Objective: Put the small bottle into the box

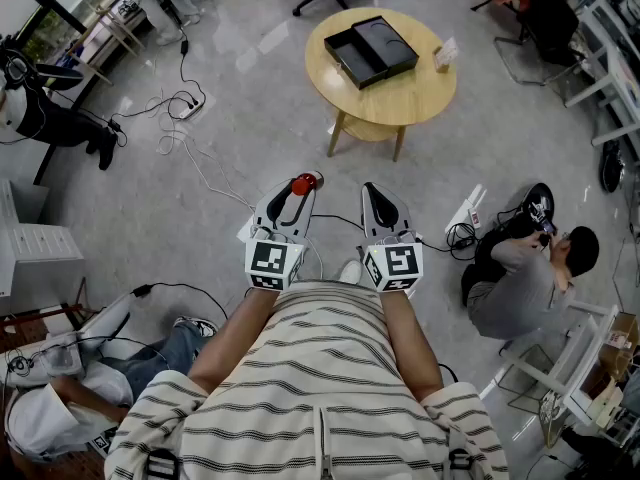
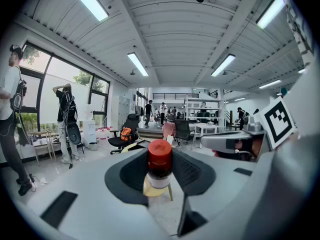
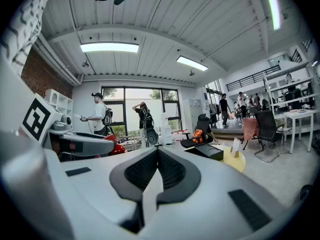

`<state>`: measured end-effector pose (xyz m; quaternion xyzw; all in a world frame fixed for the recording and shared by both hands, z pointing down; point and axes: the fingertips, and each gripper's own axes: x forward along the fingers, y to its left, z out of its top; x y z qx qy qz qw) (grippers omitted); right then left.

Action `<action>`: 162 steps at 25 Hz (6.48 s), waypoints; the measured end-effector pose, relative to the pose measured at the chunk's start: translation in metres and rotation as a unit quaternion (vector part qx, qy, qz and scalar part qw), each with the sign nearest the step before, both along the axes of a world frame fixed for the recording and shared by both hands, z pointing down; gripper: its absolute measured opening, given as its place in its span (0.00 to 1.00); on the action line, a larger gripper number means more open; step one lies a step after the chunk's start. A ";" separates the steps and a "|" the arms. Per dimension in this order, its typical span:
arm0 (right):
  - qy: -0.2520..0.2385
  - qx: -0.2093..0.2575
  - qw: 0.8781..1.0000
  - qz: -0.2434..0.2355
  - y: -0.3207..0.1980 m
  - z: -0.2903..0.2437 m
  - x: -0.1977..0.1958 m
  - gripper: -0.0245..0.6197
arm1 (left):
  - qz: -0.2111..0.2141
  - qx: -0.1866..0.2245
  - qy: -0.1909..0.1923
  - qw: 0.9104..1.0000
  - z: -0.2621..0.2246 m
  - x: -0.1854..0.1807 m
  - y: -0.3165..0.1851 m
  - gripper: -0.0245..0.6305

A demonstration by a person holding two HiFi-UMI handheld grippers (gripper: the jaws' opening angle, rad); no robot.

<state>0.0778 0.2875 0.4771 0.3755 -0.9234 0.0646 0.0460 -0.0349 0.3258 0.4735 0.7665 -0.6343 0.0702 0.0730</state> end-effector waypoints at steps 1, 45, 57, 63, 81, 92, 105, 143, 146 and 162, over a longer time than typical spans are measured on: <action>-0.001 0.001 1.000 -0.001 -0.001 0.000 0.000 0.07 | -0.001 0.001 -0.001 1.000 0.000 0.001 -0.001 0.26; -0.027 0.001 1.000 0.009 -0.141 0.014 0.022 0.07 | 0.000 0.000 0.009 1.000 0.015 0.025 -0.131 0.26; -0.017 0.002 0.998 0.063 -0.265 -0.005 -0.071 0.07 | 0.061 -0.003 0.011 0.998 0.004 -0.071 -0.264 0.26; -0.013 0.003 0.994 0.105 -0.317 -0.015 -0.091 0.07 | 0.110 -0.003 0.005 0.994 -0.003 -0.089 -0.319 0.26; 0.009 -0.014 0.984 0.180 -0.380 -0.007 -0.095 0.07 | 0.188 -0.035 0.013 0.981 0.015 -0.094 -0.411 0.26; 0.008 -0.028 0.986 0.163 -0.405 0.011 -0.077 0.07 | 0.178 -0.061 -0.002 0.982 0.041 -0.073 -0.442 0.26; 0.002 -0.052 0.986 0.158 -0.424 0.028 -0.056 0.07 | 0.165 -0.104 -0.019 0.981 0.084 -0.060 -0.486 0.26; 0.019 -0.086 0.982 0.165 -0.438 0.056 -0.031 0.07 | 0.172 -0.192 -0.062 0.964 0.197 -0.029 -0.553 0.26; 0.021 -0.086 0.982 0.167 -0.437 0.057 -0.028 0.07 | 0.174 -0.197 -0.072 0.962 0.204 -0.028 -0.555 0.26; 0.022 -0.097 0.981 0.167 -0.431 0.061 -0.029 0.07 | 0.189 -0.210 -0.095 0.955 0.228 -0.024 -0.564 0.26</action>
